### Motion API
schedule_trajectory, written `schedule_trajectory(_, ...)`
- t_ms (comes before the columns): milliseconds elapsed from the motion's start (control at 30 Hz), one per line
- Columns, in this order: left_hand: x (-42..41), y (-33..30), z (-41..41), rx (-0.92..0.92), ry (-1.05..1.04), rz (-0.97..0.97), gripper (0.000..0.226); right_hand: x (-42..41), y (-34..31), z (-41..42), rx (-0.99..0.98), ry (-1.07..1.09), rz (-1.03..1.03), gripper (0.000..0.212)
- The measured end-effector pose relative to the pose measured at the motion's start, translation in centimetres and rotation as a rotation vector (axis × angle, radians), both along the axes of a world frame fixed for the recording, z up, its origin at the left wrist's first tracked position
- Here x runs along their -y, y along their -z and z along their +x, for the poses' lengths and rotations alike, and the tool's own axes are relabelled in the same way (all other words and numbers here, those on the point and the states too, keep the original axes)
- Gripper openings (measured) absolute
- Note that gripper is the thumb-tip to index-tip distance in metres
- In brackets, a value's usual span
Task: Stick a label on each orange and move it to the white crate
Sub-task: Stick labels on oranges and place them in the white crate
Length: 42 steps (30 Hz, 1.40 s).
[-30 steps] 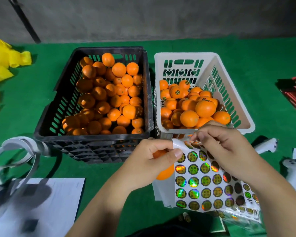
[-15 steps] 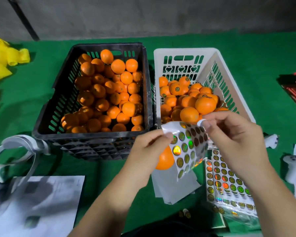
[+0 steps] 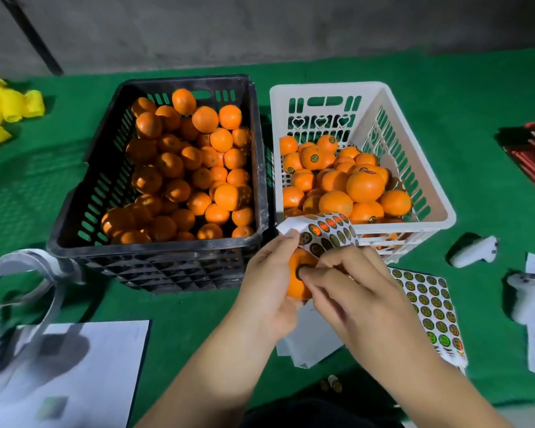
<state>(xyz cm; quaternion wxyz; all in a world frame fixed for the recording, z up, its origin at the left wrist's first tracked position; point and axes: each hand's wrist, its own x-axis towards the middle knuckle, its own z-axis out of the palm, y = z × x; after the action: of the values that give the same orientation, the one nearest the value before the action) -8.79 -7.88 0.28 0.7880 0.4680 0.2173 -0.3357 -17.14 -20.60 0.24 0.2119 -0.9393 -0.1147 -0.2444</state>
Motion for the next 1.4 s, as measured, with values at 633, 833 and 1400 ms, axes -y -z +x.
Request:
schedule_trajectory(633, -0.4, -2.2, 0.9, 0.050, -0.052, -0.247, 0.050, 2.7, -1.3, 2.2, 0.082, -0.083, -0.185, 0.064)
schedule_trajectory(833, -2.5, -1.2, 4.3, 0.353, -0.355, -0.075, 0.037, 6.5, -0.2, 2.0, 0.024, -0.025, 0.212, 0.073)
schedule_trajectory(1400, -1.9, -2.6, 8.0, 0.681, 0.209, 0.111, 0.037, 9.3, 0.9, 8.1, -0.524, -0.028, 1.329, 0.031)
